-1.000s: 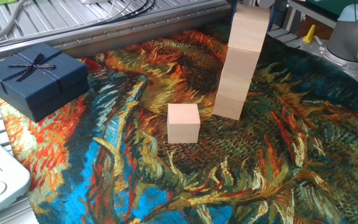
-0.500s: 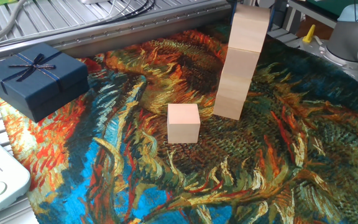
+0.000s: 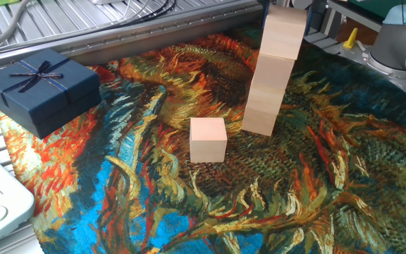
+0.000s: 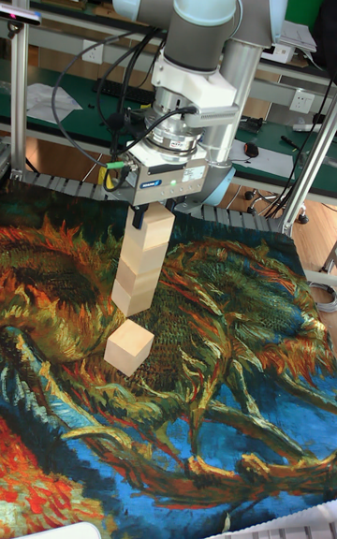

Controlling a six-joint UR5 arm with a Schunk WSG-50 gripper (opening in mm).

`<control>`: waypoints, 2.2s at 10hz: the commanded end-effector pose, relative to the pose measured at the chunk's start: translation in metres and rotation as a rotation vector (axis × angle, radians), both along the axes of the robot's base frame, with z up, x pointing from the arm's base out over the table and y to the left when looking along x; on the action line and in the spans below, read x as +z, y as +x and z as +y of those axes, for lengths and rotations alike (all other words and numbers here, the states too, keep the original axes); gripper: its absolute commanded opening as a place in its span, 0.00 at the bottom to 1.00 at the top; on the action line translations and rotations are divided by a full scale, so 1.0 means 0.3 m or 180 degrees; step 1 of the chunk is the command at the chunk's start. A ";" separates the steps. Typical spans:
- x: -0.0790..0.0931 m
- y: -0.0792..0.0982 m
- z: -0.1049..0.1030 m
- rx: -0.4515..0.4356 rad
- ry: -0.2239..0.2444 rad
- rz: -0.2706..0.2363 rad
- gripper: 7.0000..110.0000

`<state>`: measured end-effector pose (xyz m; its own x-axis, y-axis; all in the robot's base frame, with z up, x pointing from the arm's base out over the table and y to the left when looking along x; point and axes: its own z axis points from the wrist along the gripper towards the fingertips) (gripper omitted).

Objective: Stack the blocks in a vertical line of five

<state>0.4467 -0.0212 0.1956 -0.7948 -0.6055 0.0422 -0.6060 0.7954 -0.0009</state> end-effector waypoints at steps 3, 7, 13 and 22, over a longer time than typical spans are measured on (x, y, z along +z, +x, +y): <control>0.000 0.009 0.020 0.0033 0.0081 -0.0018 0.00; 0.007 0.011 0.008 0.0057 0.0077 -0.0008 0.15; 0.001 0.013 0.013 0.0047 0.0096 0.0001 0.15; 0.004 0.005 0.024 0.0144 0.0149 0.0036 0.57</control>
